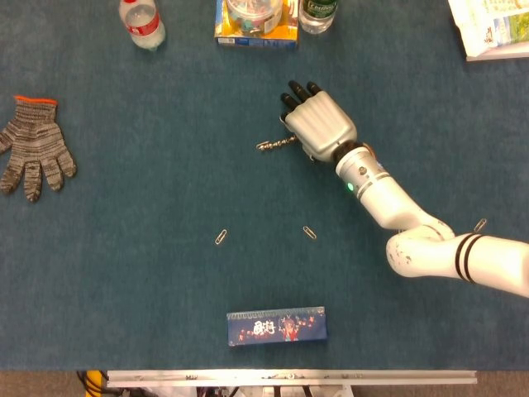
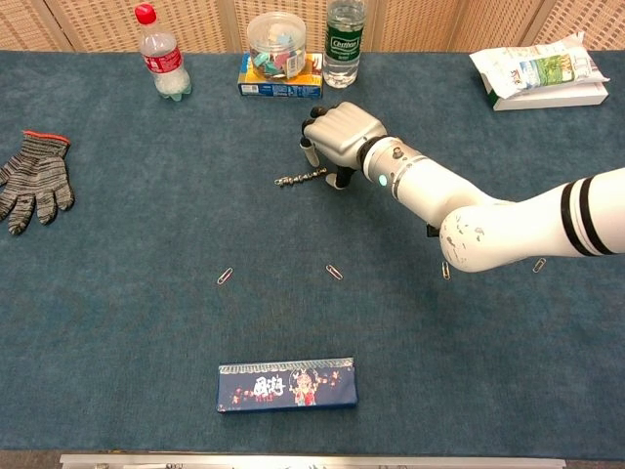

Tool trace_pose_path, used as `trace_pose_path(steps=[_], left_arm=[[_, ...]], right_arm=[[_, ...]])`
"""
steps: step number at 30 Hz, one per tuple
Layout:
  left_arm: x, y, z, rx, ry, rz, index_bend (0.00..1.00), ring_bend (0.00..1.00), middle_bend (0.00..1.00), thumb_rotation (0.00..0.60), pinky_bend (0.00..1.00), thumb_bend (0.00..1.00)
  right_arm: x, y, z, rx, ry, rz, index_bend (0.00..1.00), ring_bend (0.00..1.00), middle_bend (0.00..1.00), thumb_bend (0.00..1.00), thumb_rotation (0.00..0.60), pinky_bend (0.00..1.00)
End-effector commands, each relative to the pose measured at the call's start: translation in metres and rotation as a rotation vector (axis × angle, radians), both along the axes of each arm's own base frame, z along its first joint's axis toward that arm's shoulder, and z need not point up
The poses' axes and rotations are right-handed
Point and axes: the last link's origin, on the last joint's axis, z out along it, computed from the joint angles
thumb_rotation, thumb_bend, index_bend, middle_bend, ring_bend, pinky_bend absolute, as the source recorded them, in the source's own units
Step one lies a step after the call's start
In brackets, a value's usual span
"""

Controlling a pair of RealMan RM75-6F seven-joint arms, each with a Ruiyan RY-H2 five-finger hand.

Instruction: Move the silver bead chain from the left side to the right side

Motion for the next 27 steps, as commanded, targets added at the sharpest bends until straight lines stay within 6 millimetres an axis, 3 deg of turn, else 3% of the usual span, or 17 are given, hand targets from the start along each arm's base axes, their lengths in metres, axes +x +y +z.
trace_pose_path(steps=[1,27], left_arm=[[-0.001,0.0,0.0,0.0,-0.002,0.002,0.47,0.01,0.14,0.6,0.0,0.22],[-0.004,-0.001,0.002,0.003,-0.013,0.004,0.47,0.01,0.14,0.6,0.0,0.22]], right_arm=[[0.001,0.0,-0.001,0.001,-0.001,0.001,0.45,0.06,0.18,0.3,0.6,0.18],[0.006,-0.003,-0.012,-0.023,0.013,0.026,0.48,0.06,0.18,0.3,0.6,0.18]])
